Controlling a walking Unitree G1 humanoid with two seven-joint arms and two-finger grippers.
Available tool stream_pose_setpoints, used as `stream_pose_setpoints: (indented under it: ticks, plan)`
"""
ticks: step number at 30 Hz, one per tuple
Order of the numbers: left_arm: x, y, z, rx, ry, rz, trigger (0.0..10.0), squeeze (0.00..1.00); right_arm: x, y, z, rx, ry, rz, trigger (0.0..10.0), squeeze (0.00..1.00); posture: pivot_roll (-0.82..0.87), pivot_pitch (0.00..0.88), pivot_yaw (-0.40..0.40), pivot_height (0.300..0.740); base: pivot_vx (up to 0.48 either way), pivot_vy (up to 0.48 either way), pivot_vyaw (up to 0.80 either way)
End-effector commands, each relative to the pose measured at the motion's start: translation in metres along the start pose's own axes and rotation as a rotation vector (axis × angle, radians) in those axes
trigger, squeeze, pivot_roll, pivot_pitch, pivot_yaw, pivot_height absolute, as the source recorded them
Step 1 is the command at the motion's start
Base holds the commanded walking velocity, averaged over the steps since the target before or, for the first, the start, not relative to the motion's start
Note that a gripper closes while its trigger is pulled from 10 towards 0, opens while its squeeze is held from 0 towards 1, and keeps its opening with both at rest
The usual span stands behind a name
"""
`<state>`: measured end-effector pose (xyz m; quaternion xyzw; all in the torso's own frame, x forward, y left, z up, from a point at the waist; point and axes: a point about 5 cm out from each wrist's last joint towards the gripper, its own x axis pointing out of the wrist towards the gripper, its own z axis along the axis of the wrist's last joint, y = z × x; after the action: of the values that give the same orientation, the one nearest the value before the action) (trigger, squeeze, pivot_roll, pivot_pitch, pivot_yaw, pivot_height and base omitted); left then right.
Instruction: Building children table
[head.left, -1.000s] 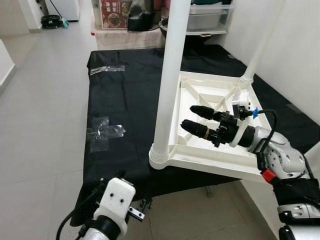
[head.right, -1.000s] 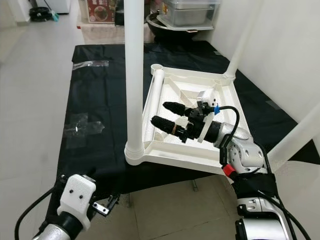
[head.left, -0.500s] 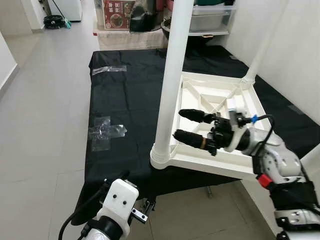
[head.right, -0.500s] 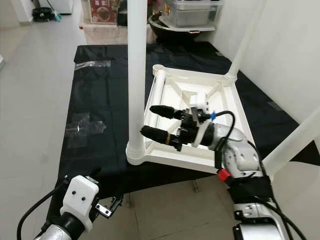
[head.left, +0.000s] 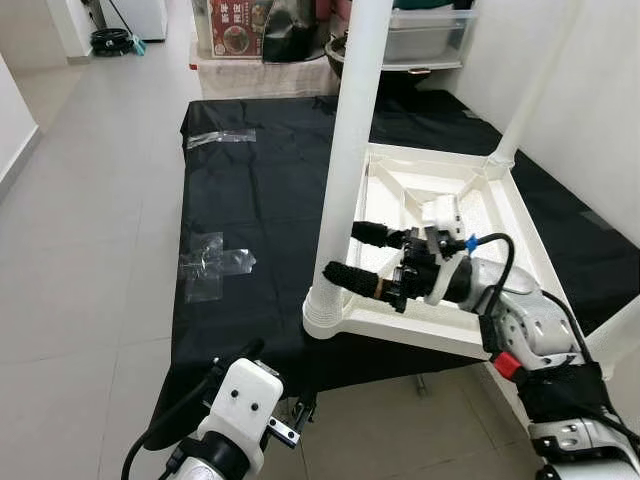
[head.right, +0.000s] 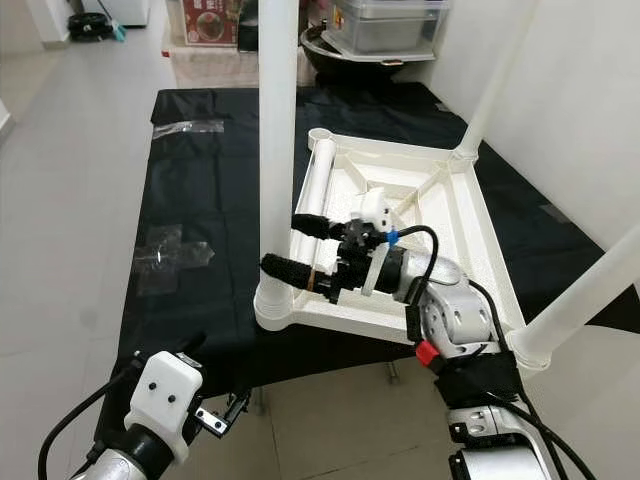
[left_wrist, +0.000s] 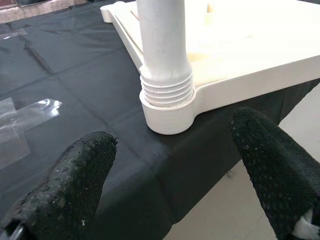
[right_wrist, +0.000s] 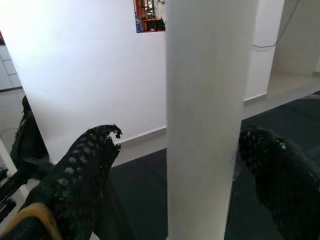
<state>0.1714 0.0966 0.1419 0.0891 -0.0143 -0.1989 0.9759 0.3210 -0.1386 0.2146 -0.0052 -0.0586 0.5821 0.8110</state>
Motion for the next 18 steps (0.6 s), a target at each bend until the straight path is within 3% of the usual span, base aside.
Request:
stream_pose_setpoints:
  ticks: [1, 18]
  plan:
    - [-0.001, -0.002, 0.000, 0.011, 0.000, -0.009, 10.0, 0.00, 0.004, 0.000, 0.002, -0.009, 0.012, 0.006, 10.0, 0.00, 0.09, 0.114, -0.077, 0.740, 0.000, 0.000, 0.00]
    - [0.000, -0.003, 0.001, 0.015, -0.002, -0.005, 10.0, 0.00, 0.037, -0.011, 0.001, -0.012, -0.020, -0.059, 10.0, 0.00, 0.10, 0.127, -0.092, 0.740, 0.000, 0.000, 0.00]
